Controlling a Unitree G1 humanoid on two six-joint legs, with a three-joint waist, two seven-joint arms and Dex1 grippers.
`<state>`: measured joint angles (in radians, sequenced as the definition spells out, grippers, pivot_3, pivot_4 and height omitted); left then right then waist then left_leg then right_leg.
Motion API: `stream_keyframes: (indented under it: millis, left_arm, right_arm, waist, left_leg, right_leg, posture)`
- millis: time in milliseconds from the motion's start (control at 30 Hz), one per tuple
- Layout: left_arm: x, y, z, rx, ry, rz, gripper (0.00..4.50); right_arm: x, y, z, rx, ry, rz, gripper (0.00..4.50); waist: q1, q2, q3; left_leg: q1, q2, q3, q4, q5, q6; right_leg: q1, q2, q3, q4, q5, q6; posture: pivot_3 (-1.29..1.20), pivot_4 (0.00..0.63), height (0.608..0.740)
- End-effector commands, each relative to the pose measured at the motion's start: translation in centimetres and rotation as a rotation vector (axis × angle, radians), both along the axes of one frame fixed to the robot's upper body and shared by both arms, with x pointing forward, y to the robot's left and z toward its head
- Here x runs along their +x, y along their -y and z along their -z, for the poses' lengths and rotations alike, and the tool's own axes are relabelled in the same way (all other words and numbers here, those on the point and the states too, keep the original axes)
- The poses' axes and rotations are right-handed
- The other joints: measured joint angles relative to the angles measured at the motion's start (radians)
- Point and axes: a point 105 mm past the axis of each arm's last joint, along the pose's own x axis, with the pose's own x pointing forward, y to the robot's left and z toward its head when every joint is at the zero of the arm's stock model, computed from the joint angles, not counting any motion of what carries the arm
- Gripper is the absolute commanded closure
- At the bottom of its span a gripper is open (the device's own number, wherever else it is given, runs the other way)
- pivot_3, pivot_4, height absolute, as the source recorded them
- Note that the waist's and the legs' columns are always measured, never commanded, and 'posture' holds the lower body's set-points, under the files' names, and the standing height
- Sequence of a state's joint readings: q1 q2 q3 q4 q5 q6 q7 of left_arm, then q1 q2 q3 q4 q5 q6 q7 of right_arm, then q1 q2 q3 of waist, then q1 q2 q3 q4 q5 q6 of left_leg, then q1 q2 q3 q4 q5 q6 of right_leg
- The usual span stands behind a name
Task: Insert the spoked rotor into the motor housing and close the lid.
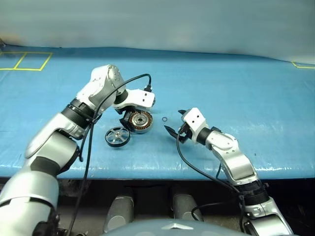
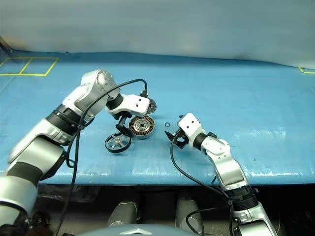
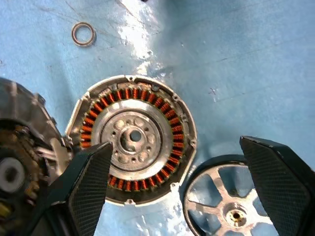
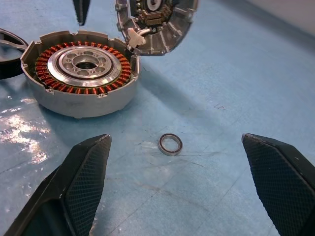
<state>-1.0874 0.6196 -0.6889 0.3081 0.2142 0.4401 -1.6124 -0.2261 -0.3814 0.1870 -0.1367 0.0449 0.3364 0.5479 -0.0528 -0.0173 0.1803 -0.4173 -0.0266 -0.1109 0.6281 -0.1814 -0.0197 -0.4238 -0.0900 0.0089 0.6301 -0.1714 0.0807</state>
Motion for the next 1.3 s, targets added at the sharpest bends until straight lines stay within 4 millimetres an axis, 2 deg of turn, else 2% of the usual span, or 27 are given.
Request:
stream_keyframes:
  millis: [33,200,367,467,633,733,1033,1133,1300]
  left_arm:
    - [-0.7,0.1,-1.3,-0.052,0.022,0.022,0.01]
    - [-0.9,-0.4,-2.9,-0.264,0.116,0.011,0.01]
    - [-0.6,-1.7,-3.6,-0.518,0.227,-0.104,0.01]
    - [-0.7,-3.1,-2.2,-0.653,0.242,-0.219,0.01]
    - [-1.5,-4.2,1.1,-0.760,0.199,-0.351,0.01]
    - [-1.6,-5.0,2.4,-0.825,0.227,-0.418,0.01]
    - [-1.5,-5.3,2.5,-1.071,0.320,-0.515,0.01]
    - [-1.8,-5.5,3.2,-1.104,0.339,-0.524,0.01]
    - [-2.6,-5.1,4.6,-1.157,0.276,-0.563,0.01]
  right_arm:
    - [0.3,-0.7,-1.3,0.016,0.046,-0.029,0.00]
    - [0.6,-0.9,-0.8,0.063,0.014,0.005,0.00]
    - [1.4,-0.7,-0.4,0.128,-0.011,0.112,0.00]
    - [1.7,-1.3,0.1,0.145,-0.043,0.143,0.00]
    - [1.9,-2.3,0.5,0.139,-0.076,0.132,0.00]
    - [2.2,-2.9,0.6,0.130,-0.087,0.130,0.00]
    - [3.0,-3.6,1.2,0.129,-0.132,0.145,0.00]
    - [3.3,-3.2,1.5,0.147,-0.153,0.179,0.00]
    - [3.9,-2.6,2.1,0.150,-0.182,0.234,0.00]
  waist:
    - [0.001,0.000,0.000]
    - [-0.001,0.000,0.000]
    - [-0.006,0.000,0.000]
    - [-0.008,0.001,-0.001]
    - [-0.004,0.001,-0.001]
    - [-0.002,0.001,-0.001]
    - [0.006,0.001,-0.001]
    - [0.005,0.001,-0.001]
    - [0.007,0.001,-0.001]
  left_leg:
    - [0.000,0.000,0.000,0.000,0.000,0.000]
    - [0.001,0.000,0.000,0.000,0.000,0.000]
    - [0.002,0.001,0.000,-0.001,0.000,0.000]
    - [0.004,0.001,0.001,-0.001,0.000,0.000]
    - [0.005,0.001,0.002,0.000,0.000,0.000]
    - [0.006,0.001,0.002,0.000,0.000,-0.001]
    - [0.006,0.001,0.002,0.000,0.000,-0.001]
    - [0.006,0.001,0.002,-0.001,0.000,-0.001]
    - [0.006,0.001,0.002,-0.001,0.000,-0.001]
  right_leg:
    - [0.000,0.000,0.000,0.000,0.000,0.000]
    - [0.000,0.000,0.001,0.000,0.000,-0.001]
    - [0.000,0.001,0.001,0.001,-0.001,-0.001]
    - [0.001,0.001,0.002,0.002,-0.001,-0.002]
    - [0.002,0.001,0.003,0.003,-0.001,-0.003]
    - [0.002,0.001,0.003,0.003,-0.001,-0.003]
    - [0.003,0.001,0.003,0.003,-0.001,-0.004]
    - [0.003,0.001,0.003,0.002,-0.001,-0.004]
    - [0.003,0.001,0.003,0.002,-0.001,-0.004]
  posture:
    - [0.00,0.150,0.740]
    - [0.00,0.150,0.740]
    - [0.00,0.150,0.740]
    - [0.00,0.150,0.740]
    - [0.00,0.150,0.740]
    - [0.00,0.150,0.740]
    - [0.00,0.150,0.740]
    - [0.00,0.150,0.740]
    - [0.00,0.150,0.740]
